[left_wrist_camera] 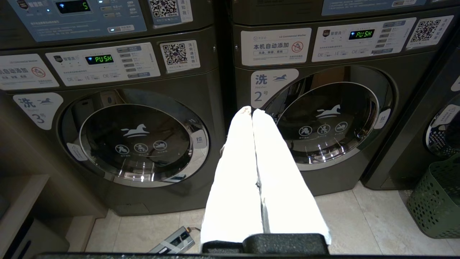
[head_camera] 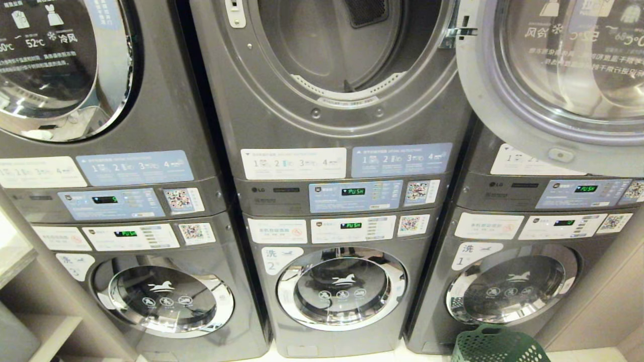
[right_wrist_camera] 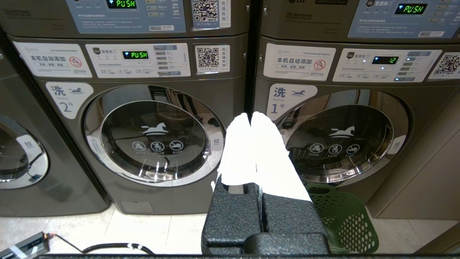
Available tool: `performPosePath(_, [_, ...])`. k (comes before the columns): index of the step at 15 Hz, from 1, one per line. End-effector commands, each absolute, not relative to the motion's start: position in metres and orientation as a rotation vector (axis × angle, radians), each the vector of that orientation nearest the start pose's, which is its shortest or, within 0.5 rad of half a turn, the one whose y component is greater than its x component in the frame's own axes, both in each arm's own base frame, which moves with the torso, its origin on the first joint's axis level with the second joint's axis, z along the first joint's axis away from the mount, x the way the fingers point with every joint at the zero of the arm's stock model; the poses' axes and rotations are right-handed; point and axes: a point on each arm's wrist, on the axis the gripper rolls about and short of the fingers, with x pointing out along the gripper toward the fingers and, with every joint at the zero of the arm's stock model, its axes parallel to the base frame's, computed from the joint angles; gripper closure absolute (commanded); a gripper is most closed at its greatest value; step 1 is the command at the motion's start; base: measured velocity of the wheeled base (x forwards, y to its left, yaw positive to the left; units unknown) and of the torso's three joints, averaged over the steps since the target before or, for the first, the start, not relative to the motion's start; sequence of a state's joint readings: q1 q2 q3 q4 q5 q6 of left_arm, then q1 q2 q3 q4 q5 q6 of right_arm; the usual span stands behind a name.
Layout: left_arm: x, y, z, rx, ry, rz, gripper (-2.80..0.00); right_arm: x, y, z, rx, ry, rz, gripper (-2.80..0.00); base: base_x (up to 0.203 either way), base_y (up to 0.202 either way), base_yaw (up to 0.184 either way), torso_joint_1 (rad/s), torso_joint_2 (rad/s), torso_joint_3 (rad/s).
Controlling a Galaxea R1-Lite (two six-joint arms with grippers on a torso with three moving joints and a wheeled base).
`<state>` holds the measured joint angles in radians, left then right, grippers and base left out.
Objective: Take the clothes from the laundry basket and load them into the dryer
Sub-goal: Take the clothes out of the basket
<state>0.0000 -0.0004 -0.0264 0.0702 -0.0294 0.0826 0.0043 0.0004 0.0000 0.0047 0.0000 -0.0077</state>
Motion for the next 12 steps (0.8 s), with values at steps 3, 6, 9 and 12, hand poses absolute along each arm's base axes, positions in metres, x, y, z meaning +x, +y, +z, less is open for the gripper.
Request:
performPosePath(3, [-0.0251,-0.0007,0.0754,0.082,0.042,-0.031,0.0,-0.0228,-0.0001,0.075,-0.008,0.005,0.005,0.0,0.0,0.0,0.0,0.0,0.0,0.0])
performPosePath(6, [-0.0251,-0.0007,0.0754,0.084,0.042,-0.031,0.0,-0.0228,-0.0001,0.075,-0.008,0.005,0.005,0.0,0.0,0.0,0.0,0.0,0.0,0.0])
performPosePath(9, [-0.0252,-0.0007,0.0757,0.087,0.042,-0.031,0.0,-0.0227,-0.0001,0.0746,-0.008,0.006,0.005,0.0,0.0,0.0,0.0,0.0,0.0,0.0])
performPosePath(12, [-0.0251,-0.0007,0.0753,0.088,0.043,-0.033,0.0,-0.0228,-0.0001,0.075,-0.008,0.005,0.005,0.0,0.0,0.0,0.0,0.0,0.0,0.0])
